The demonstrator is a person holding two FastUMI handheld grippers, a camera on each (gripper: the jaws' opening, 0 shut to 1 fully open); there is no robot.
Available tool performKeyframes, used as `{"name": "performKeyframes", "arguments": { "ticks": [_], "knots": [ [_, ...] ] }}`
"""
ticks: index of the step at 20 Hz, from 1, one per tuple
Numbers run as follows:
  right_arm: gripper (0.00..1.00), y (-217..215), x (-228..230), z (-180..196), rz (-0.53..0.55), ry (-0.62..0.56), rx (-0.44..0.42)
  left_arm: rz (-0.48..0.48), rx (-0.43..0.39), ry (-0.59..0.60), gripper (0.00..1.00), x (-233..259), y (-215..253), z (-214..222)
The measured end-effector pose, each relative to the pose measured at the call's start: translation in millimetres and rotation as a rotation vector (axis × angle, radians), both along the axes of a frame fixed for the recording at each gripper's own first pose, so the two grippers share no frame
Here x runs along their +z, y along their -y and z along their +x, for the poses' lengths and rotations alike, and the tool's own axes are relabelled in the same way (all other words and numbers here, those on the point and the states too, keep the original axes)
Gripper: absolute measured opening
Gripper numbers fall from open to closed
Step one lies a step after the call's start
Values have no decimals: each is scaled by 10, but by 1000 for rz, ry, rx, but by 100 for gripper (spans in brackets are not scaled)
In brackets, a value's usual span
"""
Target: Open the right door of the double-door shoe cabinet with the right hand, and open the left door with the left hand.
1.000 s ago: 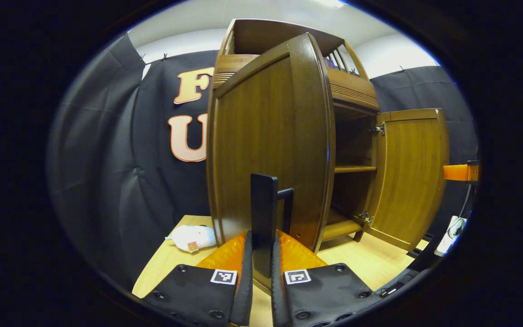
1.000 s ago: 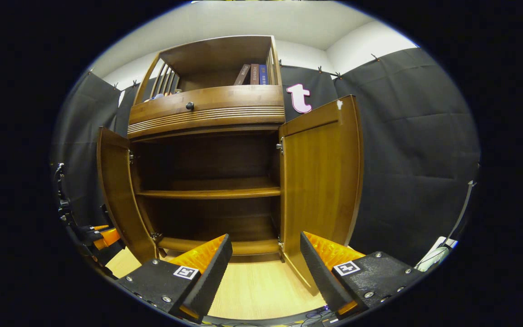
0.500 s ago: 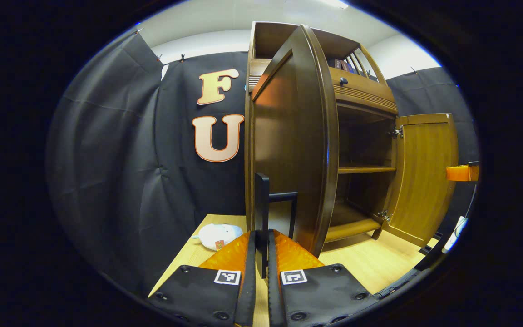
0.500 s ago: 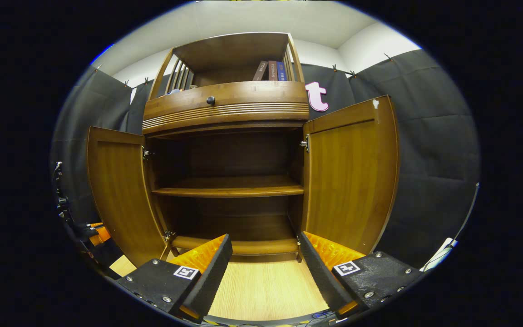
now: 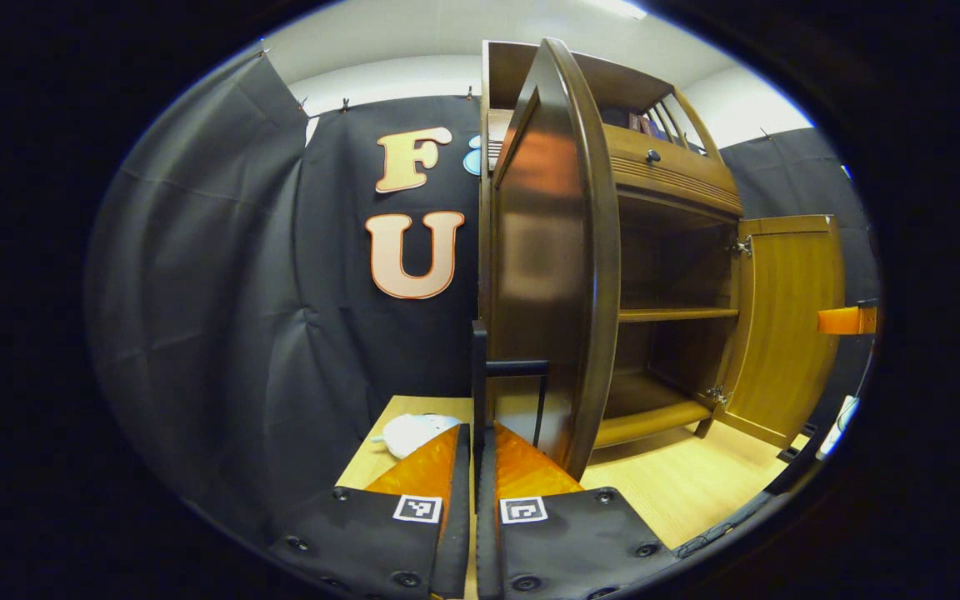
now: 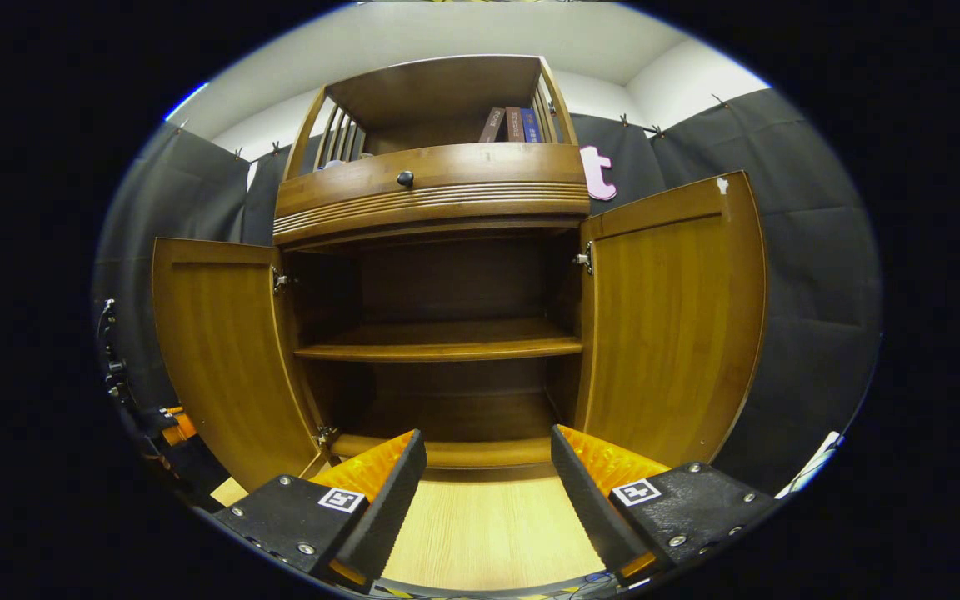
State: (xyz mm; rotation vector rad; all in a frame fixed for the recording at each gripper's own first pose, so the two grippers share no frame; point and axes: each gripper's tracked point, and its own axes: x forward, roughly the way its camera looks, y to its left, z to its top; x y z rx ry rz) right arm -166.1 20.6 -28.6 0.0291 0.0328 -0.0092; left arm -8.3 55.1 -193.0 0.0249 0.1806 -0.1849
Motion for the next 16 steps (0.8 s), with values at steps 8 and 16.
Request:
{"name": "performKeyframes", "arguments": {
  "ticks": [8,16],
  "knots": [
    [92,-133,37,70,-1,3,31,-3,2,8,12,36,-207,-52],
    [93,-205,19,120,2,-3,53,-30,120,21,43,283,-717,-310]
  ]
}}
